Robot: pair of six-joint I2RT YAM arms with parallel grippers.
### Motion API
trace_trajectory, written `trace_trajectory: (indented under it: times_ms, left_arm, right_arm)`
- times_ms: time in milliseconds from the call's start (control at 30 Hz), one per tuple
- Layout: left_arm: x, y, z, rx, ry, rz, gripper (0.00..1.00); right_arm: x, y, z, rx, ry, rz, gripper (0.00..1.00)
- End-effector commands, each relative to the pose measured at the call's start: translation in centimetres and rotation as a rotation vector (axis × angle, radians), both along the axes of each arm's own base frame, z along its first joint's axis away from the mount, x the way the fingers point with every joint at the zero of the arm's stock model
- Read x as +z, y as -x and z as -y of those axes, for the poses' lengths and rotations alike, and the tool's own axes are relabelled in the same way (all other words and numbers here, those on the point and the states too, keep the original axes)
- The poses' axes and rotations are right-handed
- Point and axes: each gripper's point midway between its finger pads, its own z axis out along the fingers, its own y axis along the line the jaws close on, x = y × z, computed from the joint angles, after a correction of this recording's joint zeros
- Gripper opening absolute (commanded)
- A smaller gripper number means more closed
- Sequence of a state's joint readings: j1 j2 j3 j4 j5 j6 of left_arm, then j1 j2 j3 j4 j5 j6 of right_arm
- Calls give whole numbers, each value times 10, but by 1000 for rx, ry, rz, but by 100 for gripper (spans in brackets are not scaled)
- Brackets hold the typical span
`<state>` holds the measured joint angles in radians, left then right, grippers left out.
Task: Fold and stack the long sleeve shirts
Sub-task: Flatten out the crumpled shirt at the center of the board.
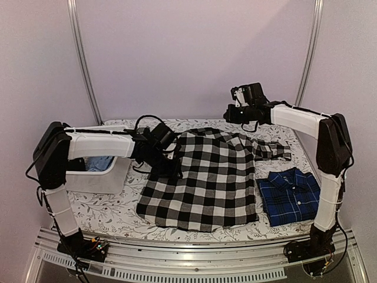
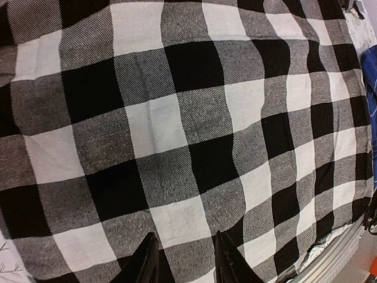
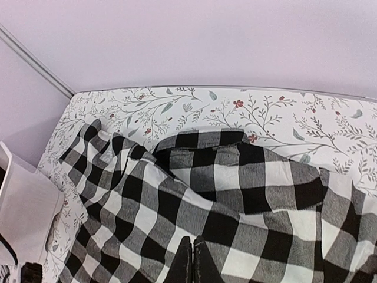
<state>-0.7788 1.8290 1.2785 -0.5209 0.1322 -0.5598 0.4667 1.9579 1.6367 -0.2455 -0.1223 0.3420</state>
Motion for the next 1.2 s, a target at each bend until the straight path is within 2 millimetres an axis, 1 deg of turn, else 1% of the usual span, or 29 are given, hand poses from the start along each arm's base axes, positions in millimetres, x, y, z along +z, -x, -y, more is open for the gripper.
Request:
trace_trajectory:
  times_ms: [0, 33, 67, 100, 133, 167, 200, 300, 367, 400, 433, 467, 533, 667, 733, 767, 867, 1033, 1167]
  left_arm:
    - [-12, -11, 34, -27, 83, 17, 33]
    - [-24, -8, 37, -39, 63, 0, 32]
    - [-33, -4, 39, -47, 48, -14, 32]
    - [-42, 0, 40, -56, 33, -29, 32]
    - [-49, 4, 41, -62, 22, -45, 32]
    - [-56, 10, 42, -69, 12, -60, 32]
    - [-63, 15, 42, -73, -2, -75, 32]
    - [-78, 33, 34, -72, -53, -116, 32]
    - [-86, 46, 25, -68, -77, -147, 31]
    - [-90, 55, 20, -69, -85, -169, 31]
    - [-93, 64, 16, -70, -91, -189, 31]
    - [-97, 72, 11, -69, -99, -208, 30]
    - [-103, 92, 1, -76, -118, -244, 29]
    - [-104, 114, -11, -78, -137, -276, 29]
    - [-102, 119, -14, -77, -137, -280, 28]
    - [-100, 121, -16, -76, -138, -284, 28]
    - [-96, 127, -20, -78, -140, -285, 28]
    - [-89, 130, -25, -79, -142, -280, 28]
    - [-79, 126, -22, -79, -128, -256, 28]
  right_arm:
    - [-17, -42, -18, 60, -50, 40, 2]
    - [-26, -50, -21, 64, -59, 27, 2]
    - [-28, -55, -26, 81, -85, 20, 1]
    - [-44, -61, -30, 89, -97, -9, 1]
    - [-48, -66, -34, 96, -112, -16, 1]
    - [-58, -70, -38, 98, -127, -36, 0]
    - [-72, -74, -41, 103, -137, -60, 0]
    - [-87, -81, -51, 108, -188, -95, 0]
    - [-103, -84, -57, 110, -220, -131, 0]
    - [-104, -86, -60, 107, -246, -145, 0]
    - [-115, -87, -62, 107, -259, -166, 0]
    - [-118, -88, -65, 104, -281, -180, 0]
    - [-130, -87, -68, 95, -321, -223, 0]
    - [-158, -82, -72, 68, -366, -311, 0]
    - [-168, -79, -75, 53, -371, -344, 0]
    - [-177, -77, -74, 43, -367, -363, 0]
    - [-189, -75, -69, -1, -363, -400, 0]
    - [-206, -81, -49, -95, -358, -448, 0]
    - [-209, -93, -24, -168, -384, -467, 0]
